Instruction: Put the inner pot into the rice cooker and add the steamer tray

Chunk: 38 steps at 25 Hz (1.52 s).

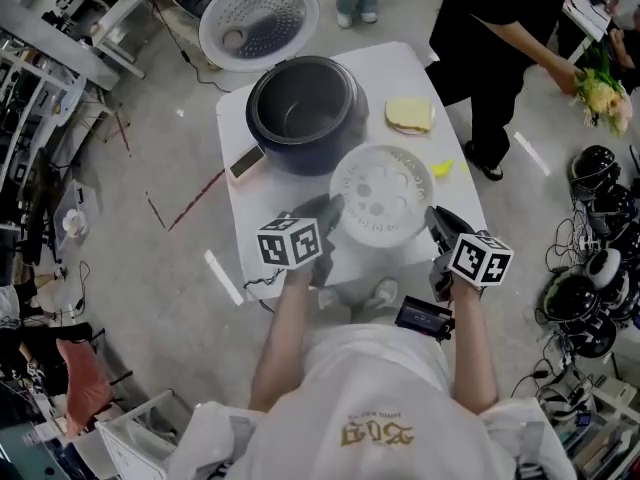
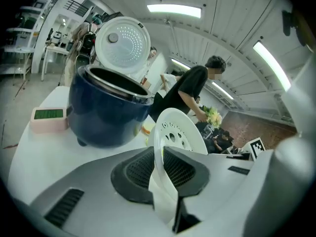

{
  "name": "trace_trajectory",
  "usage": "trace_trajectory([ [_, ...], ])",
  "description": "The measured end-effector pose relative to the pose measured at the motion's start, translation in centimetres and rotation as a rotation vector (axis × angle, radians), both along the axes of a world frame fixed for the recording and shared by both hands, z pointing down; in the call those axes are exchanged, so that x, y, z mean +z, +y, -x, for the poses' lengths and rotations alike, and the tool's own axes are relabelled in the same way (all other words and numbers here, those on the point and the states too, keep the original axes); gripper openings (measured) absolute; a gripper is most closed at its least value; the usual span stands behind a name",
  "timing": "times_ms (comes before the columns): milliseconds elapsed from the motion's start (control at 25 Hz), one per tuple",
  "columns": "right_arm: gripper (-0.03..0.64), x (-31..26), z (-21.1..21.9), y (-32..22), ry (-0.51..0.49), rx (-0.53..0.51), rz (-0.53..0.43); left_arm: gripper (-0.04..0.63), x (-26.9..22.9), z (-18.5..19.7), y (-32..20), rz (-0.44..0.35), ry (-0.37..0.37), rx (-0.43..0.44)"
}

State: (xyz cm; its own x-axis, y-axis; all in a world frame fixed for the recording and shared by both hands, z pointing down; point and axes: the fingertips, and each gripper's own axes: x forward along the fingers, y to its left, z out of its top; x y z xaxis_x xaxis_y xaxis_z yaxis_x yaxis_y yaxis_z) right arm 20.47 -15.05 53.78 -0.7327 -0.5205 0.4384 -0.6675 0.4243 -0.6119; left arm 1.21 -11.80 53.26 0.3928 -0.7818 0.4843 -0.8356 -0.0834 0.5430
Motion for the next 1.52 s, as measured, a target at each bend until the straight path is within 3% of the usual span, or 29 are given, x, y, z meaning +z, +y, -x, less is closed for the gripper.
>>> trace_trajectory([
  [680, 0.048, -10.0, 3.4, -4.4, -0.116, -0.094, -0.175, 0.071, -8.9, 3.0, -2.0, -0.174, -0.002, -0.117],
  [1000, 0.044, -12.8, 9.5, -5.4, -0.13, -0.193, -0.213, 0.074, -11.0, 8.4, -1.1, -0.2, 0.0, -0.213],
  [1520, 0.044, -13.3, 18.6, -11.5, -0.117, -0.199, -0.217, 0.074, -11.3, 17.3, -7.0, -0.201, 0.003, -0.227],
])
